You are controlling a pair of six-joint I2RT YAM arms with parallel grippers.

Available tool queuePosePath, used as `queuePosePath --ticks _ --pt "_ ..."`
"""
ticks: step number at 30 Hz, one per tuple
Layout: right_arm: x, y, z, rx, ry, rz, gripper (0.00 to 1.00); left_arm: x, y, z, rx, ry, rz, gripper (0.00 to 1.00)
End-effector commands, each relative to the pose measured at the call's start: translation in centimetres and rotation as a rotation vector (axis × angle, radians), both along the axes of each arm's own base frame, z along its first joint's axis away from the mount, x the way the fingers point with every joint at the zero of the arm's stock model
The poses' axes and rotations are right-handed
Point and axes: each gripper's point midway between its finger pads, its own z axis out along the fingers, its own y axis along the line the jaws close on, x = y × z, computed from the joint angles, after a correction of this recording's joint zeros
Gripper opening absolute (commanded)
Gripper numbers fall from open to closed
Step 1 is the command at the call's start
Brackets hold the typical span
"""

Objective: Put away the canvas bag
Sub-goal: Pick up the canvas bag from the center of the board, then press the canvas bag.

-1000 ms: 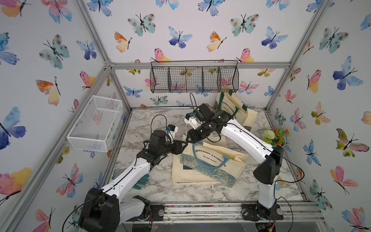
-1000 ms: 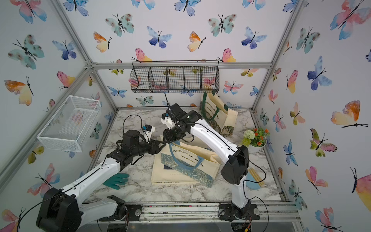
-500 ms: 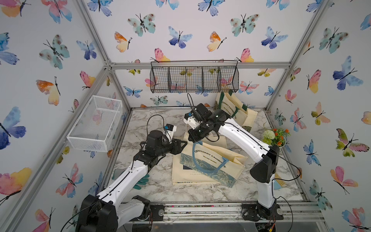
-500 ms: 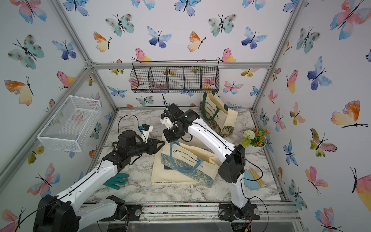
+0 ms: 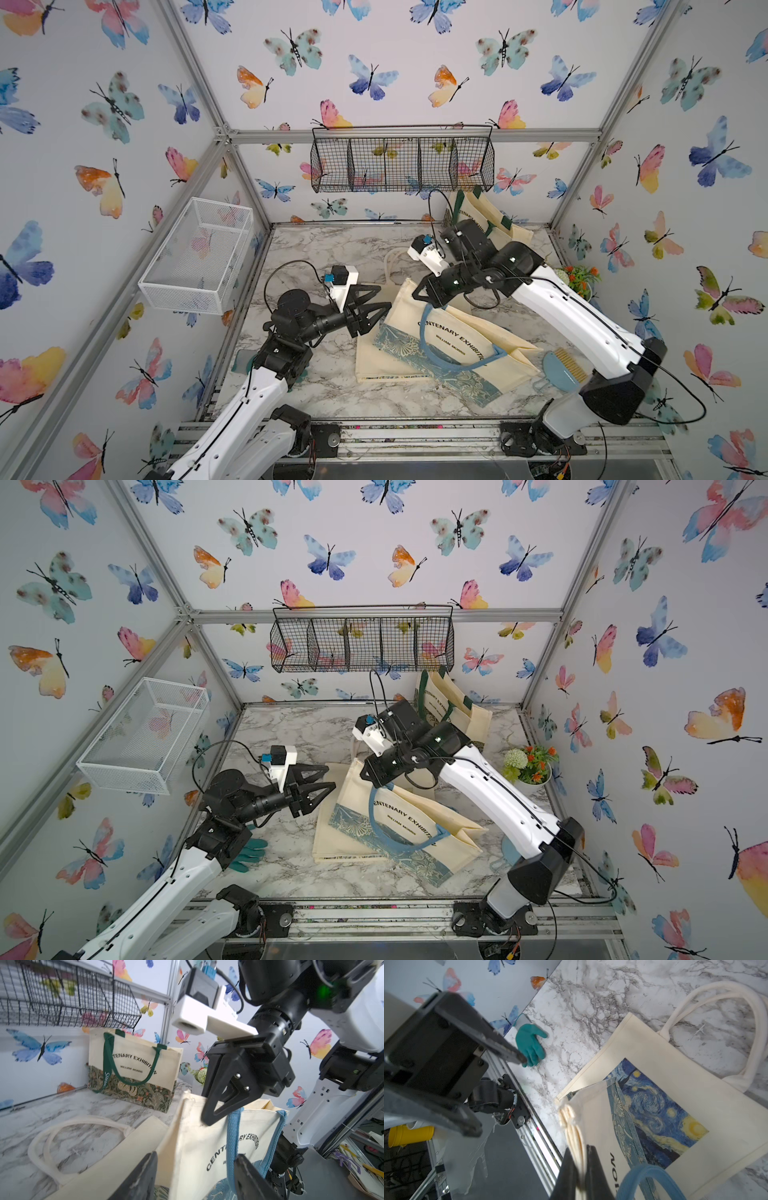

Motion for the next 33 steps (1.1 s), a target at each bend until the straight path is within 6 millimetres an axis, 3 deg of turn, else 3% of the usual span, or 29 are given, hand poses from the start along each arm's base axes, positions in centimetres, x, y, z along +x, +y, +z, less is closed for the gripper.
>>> queuePosePath --ticks 1,8,16,18,25,30,33 --pt "-2.3 0.3 3.7 0.152 -0.105 0.133 0.02 -1.4 -0.5 1.7 0.041 -0.137 -0.072 0.63" --pt "-6.5 1.3 5.8 0.268 0.015 0.358 0.02 -5.4 -2.1 2.4 0.02 -0.129 -0.365 0.62" --pt "-6.3 2.6 7.2 0.333 0.011 0.392 0.02 -7.3 -3.6 1.8 0.056 -0.064 -0.528 0.62" --pt "-5.7 2.8 7.4 0.329 -0.007 0.376 0.02 -7.5 -3.8 1.4 0.073 -0.048 -0.534 0.55" --pt "-2.7 3.0 8.1 0.262 -0.096 0.257 0.02 -7.4 -3.7 -1.5 0.153 0.029 -0.499 0.15" --pt "-0.6 2.4 8.5 0.196 -0.162 0.167 0.02 -6.5 -3.5 -3.7 0.208 0.098 -0.434 0.04" --pt "-1.0 2.7 9.1 0.227 -0.158 0.194 0.02 -6.9 -3.4 -4.1 0.212 0.104 -0.462 0.0"
